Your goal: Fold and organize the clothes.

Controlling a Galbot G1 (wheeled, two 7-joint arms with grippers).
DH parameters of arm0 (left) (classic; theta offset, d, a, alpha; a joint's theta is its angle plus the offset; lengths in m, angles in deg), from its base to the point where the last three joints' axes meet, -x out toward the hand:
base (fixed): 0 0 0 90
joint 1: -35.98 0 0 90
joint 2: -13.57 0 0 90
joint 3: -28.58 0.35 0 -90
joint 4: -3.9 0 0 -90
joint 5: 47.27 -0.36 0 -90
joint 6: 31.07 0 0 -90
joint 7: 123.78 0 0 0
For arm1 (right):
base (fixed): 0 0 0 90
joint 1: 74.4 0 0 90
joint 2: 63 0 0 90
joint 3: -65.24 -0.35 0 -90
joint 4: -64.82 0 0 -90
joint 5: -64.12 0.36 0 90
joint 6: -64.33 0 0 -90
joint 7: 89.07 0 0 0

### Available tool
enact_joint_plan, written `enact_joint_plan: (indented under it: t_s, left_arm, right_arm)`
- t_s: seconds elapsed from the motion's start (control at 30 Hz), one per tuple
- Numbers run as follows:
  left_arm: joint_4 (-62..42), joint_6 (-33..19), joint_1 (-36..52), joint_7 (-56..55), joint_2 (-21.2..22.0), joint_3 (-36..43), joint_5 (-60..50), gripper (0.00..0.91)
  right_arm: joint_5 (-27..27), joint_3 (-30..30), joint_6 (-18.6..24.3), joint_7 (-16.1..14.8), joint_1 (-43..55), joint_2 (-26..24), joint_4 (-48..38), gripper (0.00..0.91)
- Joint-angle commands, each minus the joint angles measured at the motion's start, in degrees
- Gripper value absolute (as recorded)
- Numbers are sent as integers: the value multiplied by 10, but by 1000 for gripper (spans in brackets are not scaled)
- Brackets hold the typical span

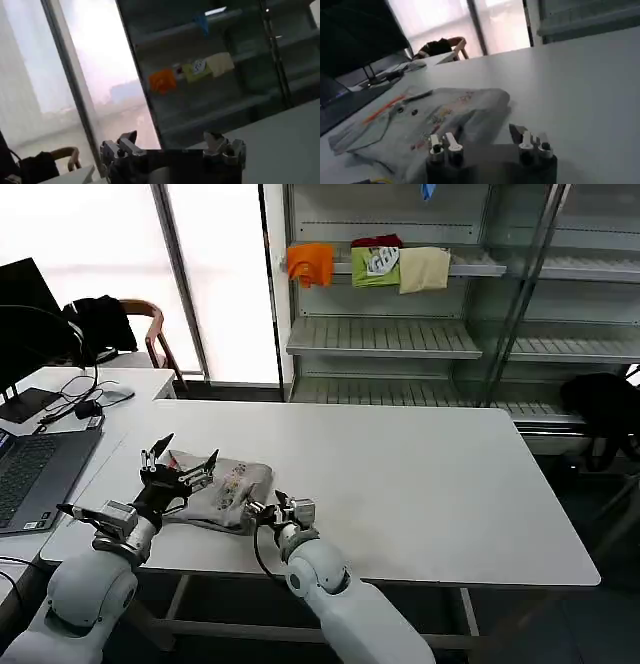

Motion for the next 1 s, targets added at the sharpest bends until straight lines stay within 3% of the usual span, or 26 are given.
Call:
enact_joint_plan:
  t_s: [0.03, 0.07, 0.1, 0.13, 0.53, 1.0]
  left_arm:
    - [0, -4, -5, 7, 2, -4, 3, 907]
    - [-1, -4, -5, 7, 2, -4, 3, 907]
    - [-1, -4, -5, 7, 2, -4, 4, 907]
    - [0, -4, -5, 7, 3, -4, 4, 907]
    - [1, -4, -9, 10, 5, -3, 6, 907]
    - [5, -4, -11, 9, 6, -2, 6, 907]
  right_arm:
    - [33, 5, -19, -1, 11, 21, -18, 373]
    - [35, 5, -20, 0, 12, 21, -18, 272]
    - [39, 3, -25, 2, 13, 22, -17, 81]
    - [40, 2, -27, 4, 13, 24, -16, 10]
    - [55, -14, -28, 32, 19, 23, 1, 0]
    - [59, -48, -18, 40, 13, -43, 47, 0]
